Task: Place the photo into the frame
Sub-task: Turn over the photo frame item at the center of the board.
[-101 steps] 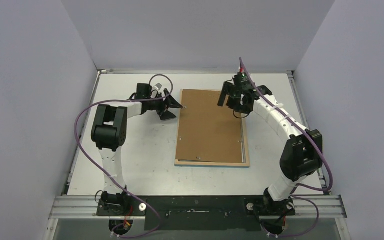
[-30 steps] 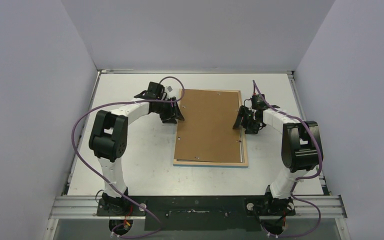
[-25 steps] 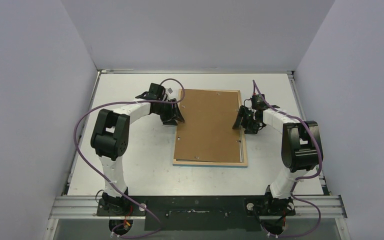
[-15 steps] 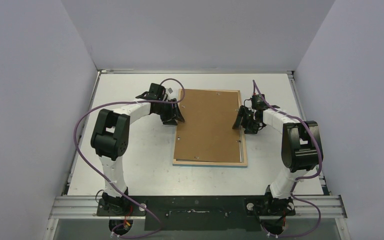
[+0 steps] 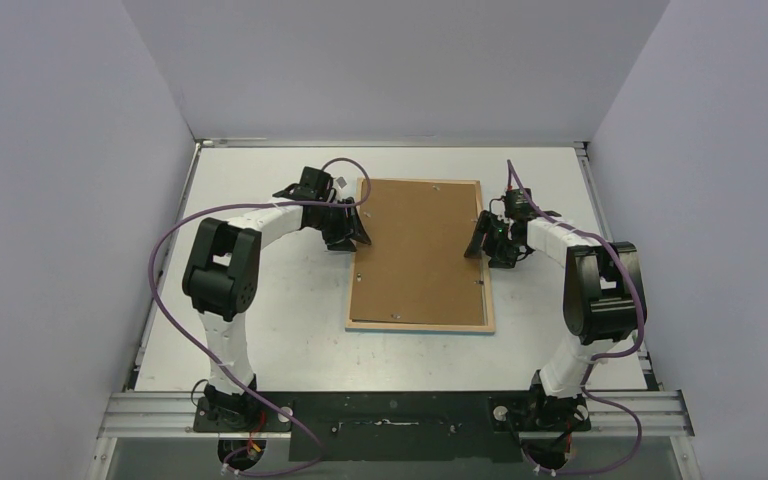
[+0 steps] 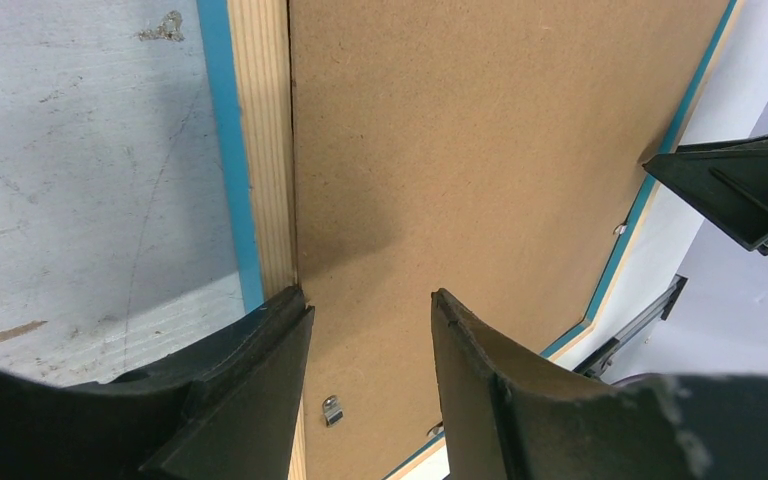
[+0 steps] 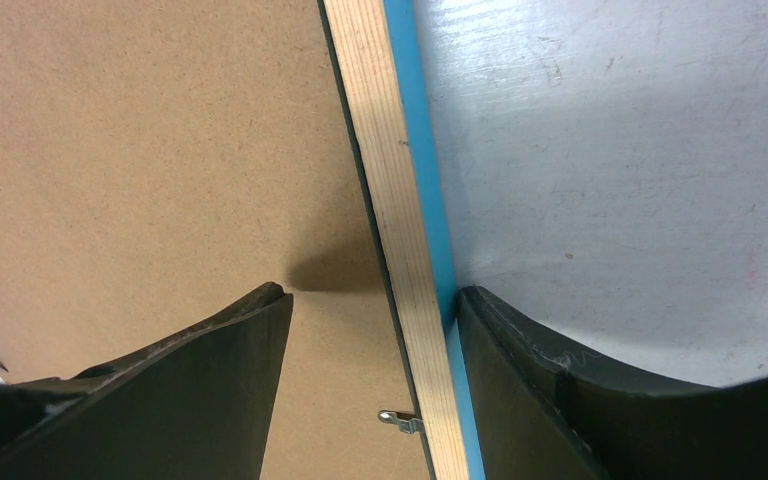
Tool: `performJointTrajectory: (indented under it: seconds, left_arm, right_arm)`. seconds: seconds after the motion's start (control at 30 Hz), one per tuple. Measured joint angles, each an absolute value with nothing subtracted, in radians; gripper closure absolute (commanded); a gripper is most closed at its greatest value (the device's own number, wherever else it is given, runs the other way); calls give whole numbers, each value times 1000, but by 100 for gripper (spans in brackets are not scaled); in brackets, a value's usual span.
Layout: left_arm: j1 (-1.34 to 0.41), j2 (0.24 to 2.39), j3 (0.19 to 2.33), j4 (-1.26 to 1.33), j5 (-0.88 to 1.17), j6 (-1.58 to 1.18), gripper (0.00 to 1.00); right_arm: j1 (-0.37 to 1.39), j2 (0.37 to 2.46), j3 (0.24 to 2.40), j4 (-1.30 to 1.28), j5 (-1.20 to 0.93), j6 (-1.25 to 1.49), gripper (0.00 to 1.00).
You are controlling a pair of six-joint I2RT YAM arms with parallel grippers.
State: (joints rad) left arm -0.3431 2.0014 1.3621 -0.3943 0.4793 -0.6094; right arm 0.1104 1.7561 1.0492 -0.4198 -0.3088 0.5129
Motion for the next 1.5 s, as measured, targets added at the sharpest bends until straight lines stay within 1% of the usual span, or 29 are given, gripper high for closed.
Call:
performJointTrajectory:
  seconds: [0.43, 0.73, 0.97, 1.07, 1.23, 1.37, 1.5]
  left_arm:
    - [-346, 2001, 1357, -391, 471, -625, 54]
    - [-347, 1977, 1312, -347, 456, -645, 60]
    - [-348, 1971, 1302, -336, 453, -647, 60]
    - [-349, 1967, 1302, -340, 442, -643, 56]
    - [-367, 1946, 1302, -367, 422, -612, 43]
    - [-371, 1917, 1302, -402, 420, -576, 34]
    - [-371, 1842, 1280, -414, 376, -545, 32]
  right_arm:
    - [105, 1756, 1048, -418, -323, 509, 37]
    - [105, 1756, 1049, -418, -325, 509, 38]
    - [104, 1756, 1048, -418, -326, 509, 40]
    - [106, 1750, 1047, -421, -309, 517, 35]
    - [153, 1670, 1018, -487, -201, 552, 28]
    - [211, 1513, 1000, -537, -94, 596, 27]
    - [295, 1385, 996, -555, 2, 657, 30]
